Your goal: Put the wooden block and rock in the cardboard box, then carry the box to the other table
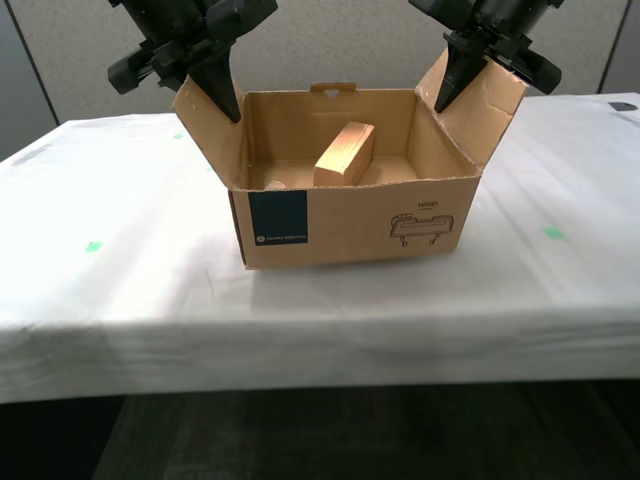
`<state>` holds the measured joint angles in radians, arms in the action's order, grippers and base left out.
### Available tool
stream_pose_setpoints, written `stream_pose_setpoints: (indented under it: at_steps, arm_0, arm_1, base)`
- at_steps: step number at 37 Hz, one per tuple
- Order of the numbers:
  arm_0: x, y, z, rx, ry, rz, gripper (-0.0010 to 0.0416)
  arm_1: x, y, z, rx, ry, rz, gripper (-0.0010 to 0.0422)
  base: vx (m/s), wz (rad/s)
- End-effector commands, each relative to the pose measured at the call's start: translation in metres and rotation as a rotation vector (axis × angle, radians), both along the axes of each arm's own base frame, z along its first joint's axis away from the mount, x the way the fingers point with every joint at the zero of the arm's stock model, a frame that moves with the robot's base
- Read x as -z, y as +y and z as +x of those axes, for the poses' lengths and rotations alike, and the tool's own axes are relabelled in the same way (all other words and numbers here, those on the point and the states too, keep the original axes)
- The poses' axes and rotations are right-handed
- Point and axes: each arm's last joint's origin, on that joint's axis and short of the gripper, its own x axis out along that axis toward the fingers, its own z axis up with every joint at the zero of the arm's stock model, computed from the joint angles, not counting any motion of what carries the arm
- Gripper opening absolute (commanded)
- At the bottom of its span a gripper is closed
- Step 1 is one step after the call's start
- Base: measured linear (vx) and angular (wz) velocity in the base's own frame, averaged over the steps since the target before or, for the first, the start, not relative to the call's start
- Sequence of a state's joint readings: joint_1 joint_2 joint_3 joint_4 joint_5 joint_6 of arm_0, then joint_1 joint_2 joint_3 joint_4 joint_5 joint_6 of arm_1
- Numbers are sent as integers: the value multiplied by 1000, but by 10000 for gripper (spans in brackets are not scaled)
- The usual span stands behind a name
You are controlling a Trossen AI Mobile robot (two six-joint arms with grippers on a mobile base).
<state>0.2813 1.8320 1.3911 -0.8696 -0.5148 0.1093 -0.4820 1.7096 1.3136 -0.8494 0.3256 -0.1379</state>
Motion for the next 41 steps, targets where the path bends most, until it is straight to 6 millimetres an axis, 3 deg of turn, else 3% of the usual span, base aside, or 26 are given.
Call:
stream_pose_setpoints:
  at_steps: [1,13,22,35,41]
  arm_0:
    - [-1,1,0,6,0,11,-1]
    - [-1,3,0,3,2,12,-1]
    - [-6,6,8,50,-52,44,-1]
    - [-7,8,8,87,-29,52,-1]
    - [-7,8,7,97,-13,62,-1]
  arm_1:
    - [-1,-1,0,-3,1,-16,-1]
    - [-1,-2,1,-40,8,-26,-1]
    - [-3,2,14,-65,-66,-69,-1]
    - [-3,5,16,-74,-73,-81,-1]
    - [-14,5,20,-76,-99,-95,-1]
  base:
    - [183,32]
    - [137,12]
    - [-1,-4]
    - [-6,-6]
    - [11,-4]
